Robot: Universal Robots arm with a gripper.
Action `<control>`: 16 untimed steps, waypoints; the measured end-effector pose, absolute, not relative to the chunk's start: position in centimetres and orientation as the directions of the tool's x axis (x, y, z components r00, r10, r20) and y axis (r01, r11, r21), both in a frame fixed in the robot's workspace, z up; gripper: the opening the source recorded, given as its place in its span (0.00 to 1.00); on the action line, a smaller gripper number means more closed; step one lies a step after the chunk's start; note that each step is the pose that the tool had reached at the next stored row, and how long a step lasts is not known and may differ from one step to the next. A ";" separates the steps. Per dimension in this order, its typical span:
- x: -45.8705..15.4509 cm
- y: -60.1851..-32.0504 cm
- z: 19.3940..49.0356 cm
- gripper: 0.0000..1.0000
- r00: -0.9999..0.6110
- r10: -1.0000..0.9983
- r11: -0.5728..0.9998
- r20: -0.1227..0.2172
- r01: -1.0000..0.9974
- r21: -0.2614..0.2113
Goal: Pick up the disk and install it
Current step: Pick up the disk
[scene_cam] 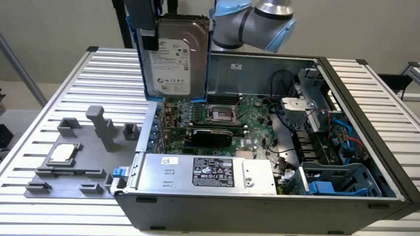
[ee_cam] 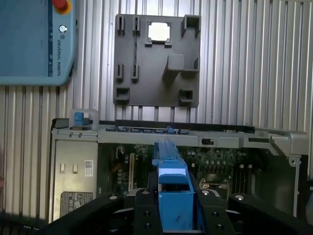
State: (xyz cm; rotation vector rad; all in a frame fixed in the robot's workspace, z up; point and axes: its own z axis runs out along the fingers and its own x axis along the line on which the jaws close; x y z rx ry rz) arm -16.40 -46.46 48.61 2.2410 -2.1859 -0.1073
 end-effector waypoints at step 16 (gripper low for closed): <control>-9.1 -48.4 48.6 0.33 0.024 -0.999 -0.026 -0.043 -0.998 0.054</control>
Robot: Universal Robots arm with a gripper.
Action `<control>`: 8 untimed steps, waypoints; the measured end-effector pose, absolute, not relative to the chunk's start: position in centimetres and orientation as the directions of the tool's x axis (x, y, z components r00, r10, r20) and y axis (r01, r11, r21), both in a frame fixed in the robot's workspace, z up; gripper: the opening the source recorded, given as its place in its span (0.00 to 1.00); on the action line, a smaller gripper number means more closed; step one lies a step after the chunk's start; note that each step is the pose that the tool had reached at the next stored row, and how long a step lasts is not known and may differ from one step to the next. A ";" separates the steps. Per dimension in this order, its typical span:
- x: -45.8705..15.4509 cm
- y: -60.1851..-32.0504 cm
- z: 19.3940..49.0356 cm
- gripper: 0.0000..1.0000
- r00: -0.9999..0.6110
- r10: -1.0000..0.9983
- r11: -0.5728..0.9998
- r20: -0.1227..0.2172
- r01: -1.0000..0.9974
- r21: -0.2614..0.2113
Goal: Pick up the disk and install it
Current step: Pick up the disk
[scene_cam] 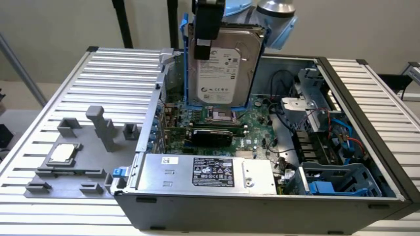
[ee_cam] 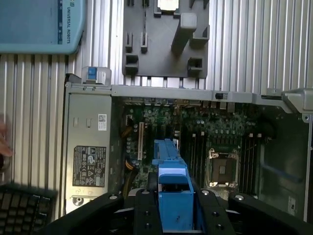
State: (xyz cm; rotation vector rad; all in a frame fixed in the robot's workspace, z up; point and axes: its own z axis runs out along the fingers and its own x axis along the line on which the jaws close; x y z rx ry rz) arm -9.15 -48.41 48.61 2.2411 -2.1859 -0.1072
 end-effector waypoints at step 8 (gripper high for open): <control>-5.5 -49.4 48.6 0.33 0.024 -0.999 -0.026 -0.043 -0.998 0.054</control>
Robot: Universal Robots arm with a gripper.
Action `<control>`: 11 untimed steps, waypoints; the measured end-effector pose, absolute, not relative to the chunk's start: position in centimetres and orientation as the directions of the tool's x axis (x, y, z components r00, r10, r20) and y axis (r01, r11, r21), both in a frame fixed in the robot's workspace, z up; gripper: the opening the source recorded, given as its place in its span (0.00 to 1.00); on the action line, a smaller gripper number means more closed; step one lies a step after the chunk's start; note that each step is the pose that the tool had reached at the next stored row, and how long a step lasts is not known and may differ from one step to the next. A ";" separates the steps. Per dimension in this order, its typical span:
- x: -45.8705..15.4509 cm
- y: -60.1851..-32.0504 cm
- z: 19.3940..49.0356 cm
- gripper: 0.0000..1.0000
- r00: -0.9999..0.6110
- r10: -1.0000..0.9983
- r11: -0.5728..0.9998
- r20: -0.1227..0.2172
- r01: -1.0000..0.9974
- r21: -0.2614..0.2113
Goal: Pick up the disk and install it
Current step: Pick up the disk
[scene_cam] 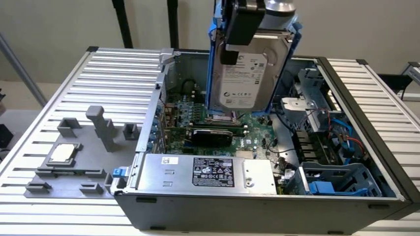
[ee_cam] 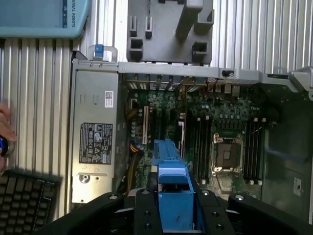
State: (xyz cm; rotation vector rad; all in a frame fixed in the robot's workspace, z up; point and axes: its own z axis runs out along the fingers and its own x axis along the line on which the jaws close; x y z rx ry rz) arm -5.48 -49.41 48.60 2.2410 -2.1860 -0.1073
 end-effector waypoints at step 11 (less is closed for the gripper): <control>-1.1 -51.7 48.6 0.33 0.024 -0.999 -0.026 -0.043 -0.998 0.054</control>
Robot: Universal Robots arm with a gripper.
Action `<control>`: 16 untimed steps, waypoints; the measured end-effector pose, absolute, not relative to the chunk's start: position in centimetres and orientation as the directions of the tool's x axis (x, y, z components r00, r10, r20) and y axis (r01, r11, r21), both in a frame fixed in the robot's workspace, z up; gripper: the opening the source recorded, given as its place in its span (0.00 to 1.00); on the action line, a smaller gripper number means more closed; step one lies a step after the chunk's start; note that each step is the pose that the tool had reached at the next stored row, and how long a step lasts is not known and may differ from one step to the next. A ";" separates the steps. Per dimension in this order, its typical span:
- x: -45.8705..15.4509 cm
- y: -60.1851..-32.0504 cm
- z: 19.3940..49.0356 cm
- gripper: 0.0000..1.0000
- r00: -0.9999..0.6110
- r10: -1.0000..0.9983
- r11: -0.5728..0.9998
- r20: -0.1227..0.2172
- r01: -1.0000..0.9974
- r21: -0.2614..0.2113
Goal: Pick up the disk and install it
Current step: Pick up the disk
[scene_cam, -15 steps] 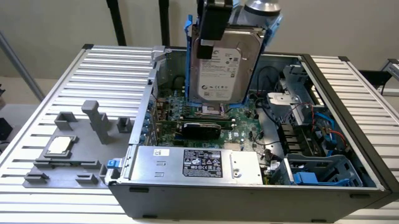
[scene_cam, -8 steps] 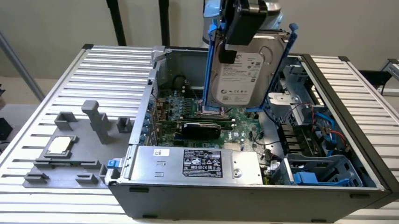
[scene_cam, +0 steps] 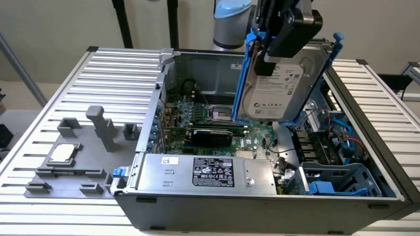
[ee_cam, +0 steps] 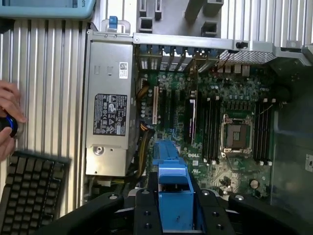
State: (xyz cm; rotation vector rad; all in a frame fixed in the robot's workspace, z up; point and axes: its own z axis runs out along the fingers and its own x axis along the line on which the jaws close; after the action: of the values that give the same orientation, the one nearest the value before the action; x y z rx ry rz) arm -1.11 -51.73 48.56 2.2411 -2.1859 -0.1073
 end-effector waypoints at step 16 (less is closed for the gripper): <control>3.3 -56.5 48.4 0.33 0.024 -0.999 -0.026 -0.043 -0.998 0.055</control>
State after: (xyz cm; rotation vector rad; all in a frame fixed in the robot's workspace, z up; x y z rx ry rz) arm 3.29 -56.52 48.43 2.2407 -2.1856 -0.1080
